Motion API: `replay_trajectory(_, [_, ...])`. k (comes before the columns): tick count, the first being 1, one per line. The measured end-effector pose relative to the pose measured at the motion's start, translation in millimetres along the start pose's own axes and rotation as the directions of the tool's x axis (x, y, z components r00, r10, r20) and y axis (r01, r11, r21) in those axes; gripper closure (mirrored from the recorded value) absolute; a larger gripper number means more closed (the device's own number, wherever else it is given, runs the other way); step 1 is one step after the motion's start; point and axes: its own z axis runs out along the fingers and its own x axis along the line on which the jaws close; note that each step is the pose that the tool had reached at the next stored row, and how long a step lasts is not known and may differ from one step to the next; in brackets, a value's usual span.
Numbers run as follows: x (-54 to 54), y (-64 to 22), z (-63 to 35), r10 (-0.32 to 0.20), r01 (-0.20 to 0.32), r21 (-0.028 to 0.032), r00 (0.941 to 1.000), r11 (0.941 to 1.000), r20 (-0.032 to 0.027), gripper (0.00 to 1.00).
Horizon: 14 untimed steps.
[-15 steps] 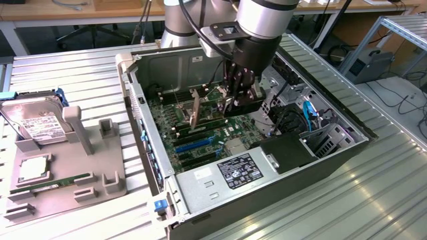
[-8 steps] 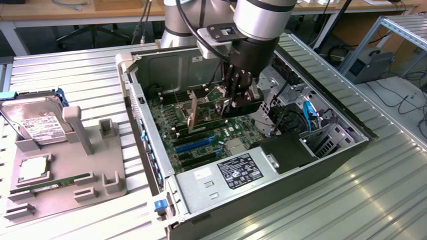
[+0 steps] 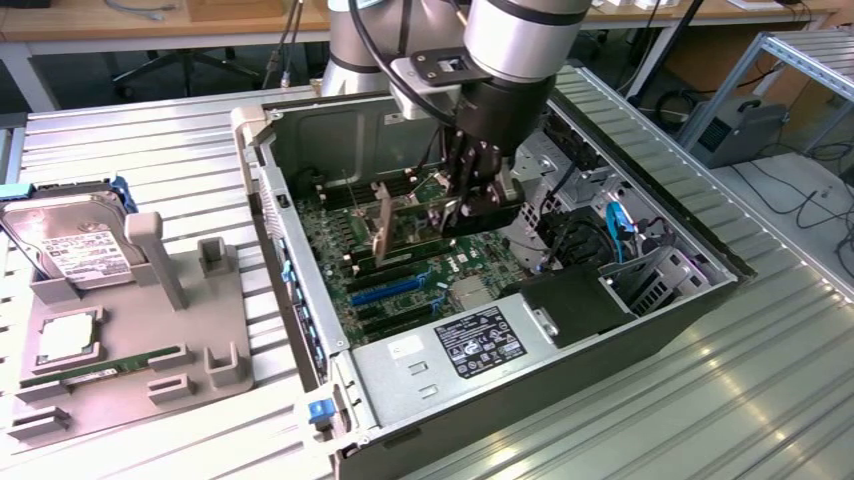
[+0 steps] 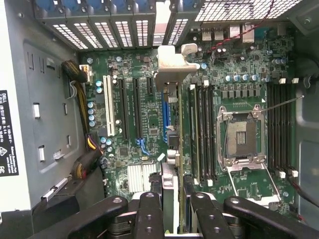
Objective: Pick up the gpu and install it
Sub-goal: 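Insert the gpu into the slot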
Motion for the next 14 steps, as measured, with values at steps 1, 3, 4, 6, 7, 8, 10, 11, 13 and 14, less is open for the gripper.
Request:
replay_trajectory(1, [0.1,0.2,0.1,0.0,0.0,0.0,1.0,1.0,0.0,0.73])
replay_trajectory(3, [0.4,0.7,0.3,0.0,0.0,0.0,1.0,1.0,0.0,0.73])
replay_trajectory(4, [0.5,0.8,0.5,0.0,0.0,0.0,1.0,1.0,0.0,0.73])
replay_trajectory(6, [0.7,1.3,0.7,0.0,0.0,0.0,1.0,1.0,0.0,0.73])
replay_trajectory(7, [0.9,1.4,0.8,0.0,0.0,0.0,1.0,1.0,0.0,0.73])
replay_trajectory(8, [1.0,1.6,0.9,0.0,0.0,0.0,1.0,1.0,0.0,0.73])
replay_trajectory(10, [1.3,1.9,1.1,0.0,0.0,0.0,1.0,1.0,0.0,0.73])
replay_trajectory(11, [1.5,2.1,1.2,0.0,0.0,0.0,1.0,1.0,0.0,0.73])
replay_trajectory(13, [1.8,2.4,1.4,0.0,0.0,0.0,1.0,1.0,0.0,0.73])
replay_trajectory(14, [2.0,2.6,1.5,0.0,0.0,0.0,1.0,1.0,0.0,0.73])
